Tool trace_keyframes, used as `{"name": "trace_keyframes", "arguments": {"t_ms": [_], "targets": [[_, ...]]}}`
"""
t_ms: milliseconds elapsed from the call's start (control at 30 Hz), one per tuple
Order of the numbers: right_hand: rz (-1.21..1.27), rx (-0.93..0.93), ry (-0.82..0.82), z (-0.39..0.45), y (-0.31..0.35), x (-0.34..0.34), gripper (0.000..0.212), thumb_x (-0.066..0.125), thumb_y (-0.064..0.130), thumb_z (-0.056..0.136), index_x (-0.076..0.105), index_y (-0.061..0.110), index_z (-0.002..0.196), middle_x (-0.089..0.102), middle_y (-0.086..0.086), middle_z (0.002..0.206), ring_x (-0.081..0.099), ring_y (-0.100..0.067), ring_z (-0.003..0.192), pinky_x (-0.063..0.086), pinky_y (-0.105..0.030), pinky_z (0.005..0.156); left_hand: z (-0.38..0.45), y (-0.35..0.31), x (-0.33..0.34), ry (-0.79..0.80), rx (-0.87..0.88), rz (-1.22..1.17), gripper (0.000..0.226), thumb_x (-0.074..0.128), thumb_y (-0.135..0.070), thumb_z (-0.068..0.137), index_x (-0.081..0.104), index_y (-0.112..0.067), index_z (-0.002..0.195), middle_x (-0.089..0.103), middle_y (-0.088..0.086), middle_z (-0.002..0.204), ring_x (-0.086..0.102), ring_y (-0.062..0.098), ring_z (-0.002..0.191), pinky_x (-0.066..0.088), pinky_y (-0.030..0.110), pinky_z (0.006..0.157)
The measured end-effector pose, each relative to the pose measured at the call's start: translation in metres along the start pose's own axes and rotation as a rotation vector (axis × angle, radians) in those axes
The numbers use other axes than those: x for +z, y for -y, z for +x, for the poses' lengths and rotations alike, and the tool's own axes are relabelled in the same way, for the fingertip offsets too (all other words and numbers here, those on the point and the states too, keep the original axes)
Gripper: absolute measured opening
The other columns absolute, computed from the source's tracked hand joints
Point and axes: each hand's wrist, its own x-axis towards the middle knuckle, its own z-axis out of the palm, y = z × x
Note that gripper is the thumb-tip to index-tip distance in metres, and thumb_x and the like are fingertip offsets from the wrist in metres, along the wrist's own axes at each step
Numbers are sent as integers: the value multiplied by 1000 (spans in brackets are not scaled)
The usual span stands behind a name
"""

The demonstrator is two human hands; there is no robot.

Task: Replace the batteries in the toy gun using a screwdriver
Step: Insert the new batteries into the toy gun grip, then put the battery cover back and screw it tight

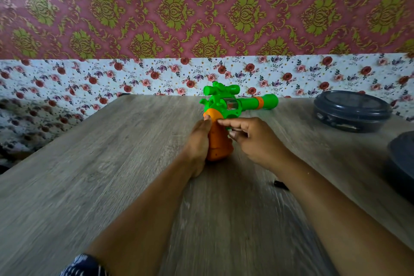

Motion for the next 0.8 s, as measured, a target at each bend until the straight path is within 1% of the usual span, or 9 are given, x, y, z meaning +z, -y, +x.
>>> {"name": "trace_keyframes", "arguments": {"t_ms": [133,200,267,367,400,467,567,667,800], "targets": [[-35,36,88,-2,-2,3,47,49,-1,90,49,18,132,48,-1,139,42,-14,131,29,-20,106,0,-4,-5,58,-46,-32,28,33,-29,100,54,-14,109,62,10,97,60,19,80,53,32,69],[-107,12,110,-2,-2,3,51,49,-1,89,44,19,135,41,0,145,33,-13,136,22,-17,107,1,-4,-8,80,-66,-48,33,35,-28,99,53,-9,118,61,13,105,60,21,85,52,34,75],[-194,-15,133,-2,-2,1,55,49,-1,89,39,21,138,34,3,149,22,-13,141,15,-17,108,2,-5,-9,78,-69,-59,36,36,-27,99,51,-7,125,61,14,108,60,22,87,52,34,76],[-319,-47,172,-2,-1,0,58,51,5,90,32,22,141,28,8,151,16,-13,142,8,-13,104,4,-5,-10,100,-78,-73,30,34,-28,99,56,-11,110,63,10,99,60,20,83,52,32,72],[-342,-55,174,-3,0,0,58,52,6,89,32,22,141,28,8,151,17,-13,141,7,-12,103,4,-5,-10,110,-92,-85,31,33,-30,100,57,-13,105,63,8,95,60,19,81,51,32,72],[-370,-68,171,-2,1,0,55,52,7,90,35,23,140,29,7,151,18,-14,141,8,-12,103,7,-5,-12,129,-115,-120,36,32,-37,99,59,-14,105,66,7,92,64,18,78,52,31,71],[-414,-73,184,-1,1,0,50,48,7,91,41,24,138,27,7,152,17,-15,142,12,-23,112,9,-4,-13,137,-127,-144,41,32,-40,98,60,-13,110,68,7,93,69,15,72,57,28,65],[-453,-74,196,0,3,1,52,47,7,91,38,25,139,25,9,153,18,-18,141,20,-36,116,10,-4,-14,132,-132,-149,39,35,-33,96,59,-9,114,65,9,95,65,19,76,54,31,71],[-490,-73,193,0,7,-1,49,48,6,90,43,21,137,27,7,152,23,-19,140,24,-37,114,8,-7,-14,186,-126,-147,23,39,-19,93,61,-16,101,66,5,90,63,16,73,53,29,70]]}}
